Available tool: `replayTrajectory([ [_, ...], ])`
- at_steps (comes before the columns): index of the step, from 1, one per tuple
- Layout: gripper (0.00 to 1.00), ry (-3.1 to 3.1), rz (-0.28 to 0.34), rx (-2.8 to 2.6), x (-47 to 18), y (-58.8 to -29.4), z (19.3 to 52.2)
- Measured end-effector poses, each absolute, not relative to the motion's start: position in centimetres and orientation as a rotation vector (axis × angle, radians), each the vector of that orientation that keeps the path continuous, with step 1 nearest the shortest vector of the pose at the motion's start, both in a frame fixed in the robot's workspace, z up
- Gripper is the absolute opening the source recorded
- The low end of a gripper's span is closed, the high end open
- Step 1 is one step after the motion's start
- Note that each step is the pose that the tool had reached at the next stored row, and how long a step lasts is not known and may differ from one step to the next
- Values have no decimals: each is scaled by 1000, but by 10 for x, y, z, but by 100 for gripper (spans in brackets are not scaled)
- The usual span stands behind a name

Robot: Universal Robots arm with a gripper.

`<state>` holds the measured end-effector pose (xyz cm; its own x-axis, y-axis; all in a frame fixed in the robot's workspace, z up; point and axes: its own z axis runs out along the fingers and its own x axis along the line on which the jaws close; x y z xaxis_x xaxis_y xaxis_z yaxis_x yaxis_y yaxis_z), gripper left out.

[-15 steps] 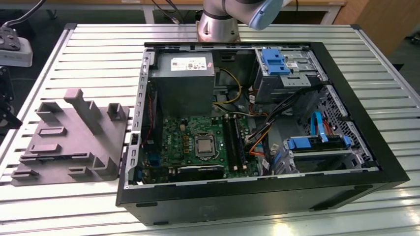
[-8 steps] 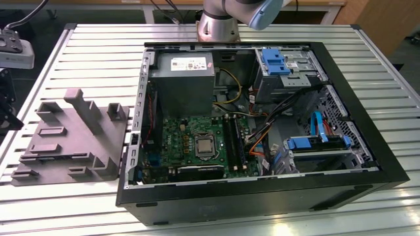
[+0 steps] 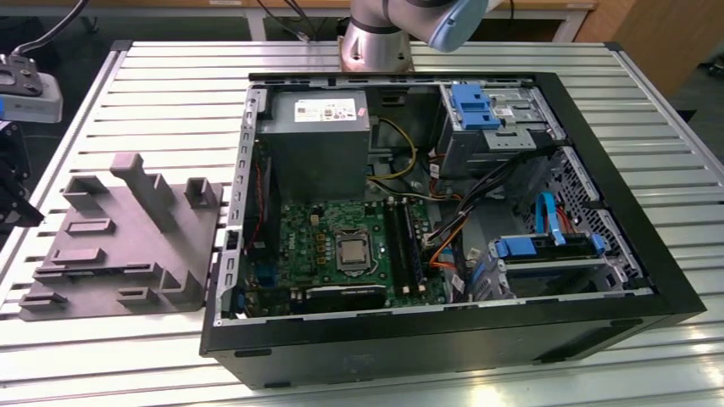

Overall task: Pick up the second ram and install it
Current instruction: 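Pick up the second ram and move it above second insertion slot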

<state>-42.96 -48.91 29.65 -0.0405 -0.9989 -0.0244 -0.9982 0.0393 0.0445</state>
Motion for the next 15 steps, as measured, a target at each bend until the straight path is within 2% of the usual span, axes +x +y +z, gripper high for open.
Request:
replayTrajectory([
  [15, 11, -2255, -77, 2167, -430, -489, 290],
])
